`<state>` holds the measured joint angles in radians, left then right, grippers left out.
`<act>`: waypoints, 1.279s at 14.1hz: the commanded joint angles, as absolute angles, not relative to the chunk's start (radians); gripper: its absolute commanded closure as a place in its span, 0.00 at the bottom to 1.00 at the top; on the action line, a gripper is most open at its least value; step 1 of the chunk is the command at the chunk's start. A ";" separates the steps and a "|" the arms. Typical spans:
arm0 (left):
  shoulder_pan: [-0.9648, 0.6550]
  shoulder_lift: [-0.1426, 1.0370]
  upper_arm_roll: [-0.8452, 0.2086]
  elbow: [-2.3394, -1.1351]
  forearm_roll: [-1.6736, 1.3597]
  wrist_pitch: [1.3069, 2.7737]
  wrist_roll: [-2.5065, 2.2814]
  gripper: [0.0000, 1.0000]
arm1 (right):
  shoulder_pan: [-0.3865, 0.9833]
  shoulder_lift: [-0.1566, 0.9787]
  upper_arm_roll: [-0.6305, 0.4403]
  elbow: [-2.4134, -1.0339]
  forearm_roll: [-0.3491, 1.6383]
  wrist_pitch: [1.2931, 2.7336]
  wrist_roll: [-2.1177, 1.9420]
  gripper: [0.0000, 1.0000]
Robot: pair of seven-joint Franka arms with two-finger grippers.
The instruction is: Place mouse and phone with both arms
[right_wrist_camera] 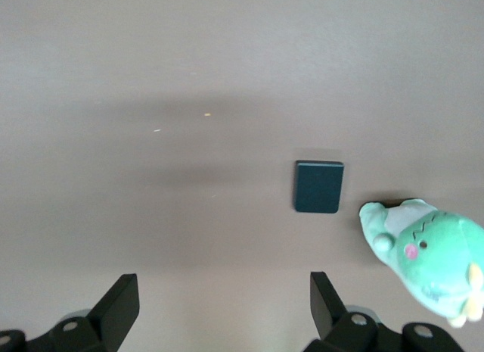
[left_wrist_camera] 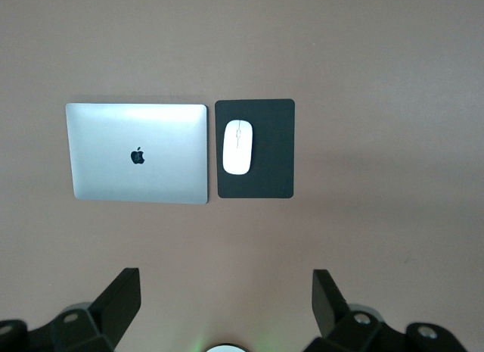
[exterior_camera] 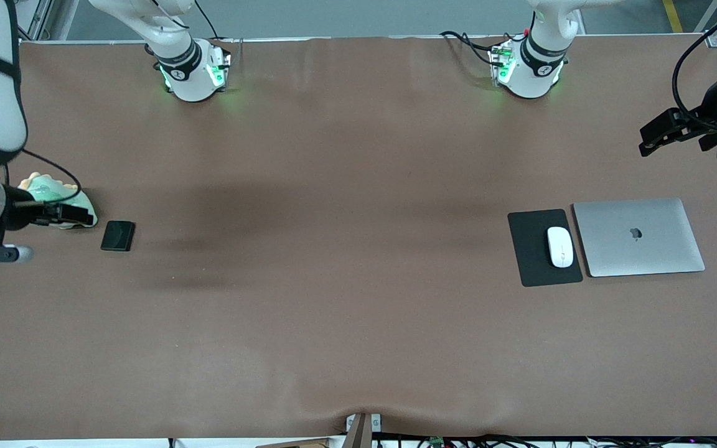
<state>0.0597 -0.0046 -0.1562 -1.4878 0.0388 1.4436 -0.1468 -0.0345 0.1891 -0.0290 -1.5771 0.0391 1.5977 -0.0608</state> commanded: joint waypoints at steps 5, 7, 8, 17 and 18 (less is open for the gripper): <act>0.055 -0.025 -0.153 -1.485 0.028 1.419 -0.126 0.00 | -0.003 0.025 0.021 -1.534 0.044 1.424 0.110 0.00; 0.057 -0.026 -0.152 -1.485 0.026 1.419 -0.126 0.00 | -0.021 0.025 0.054 -1.490 0.044 1.365 0.130 0.00; 0.060 -0.026 -0.152 -1.483 0.022 1.419 -0.126 0.00 | -0.031 0.023 0.064 -1.488 0.044 1.353 0.139 0.00; 0.052 -0.025 -0.155 -1.483 0.017 1.387 -0.127 0.00 | -0.034 -0.026 0.063 -1.499 0.046 1.373 0.140 0.00; 0.052 -0.026 -0.155 -1.483 0.017 1.384 -0.127 0.00 | -0.035 -0.026 0.061 -1.502 0.046 1.368 0.140 0.00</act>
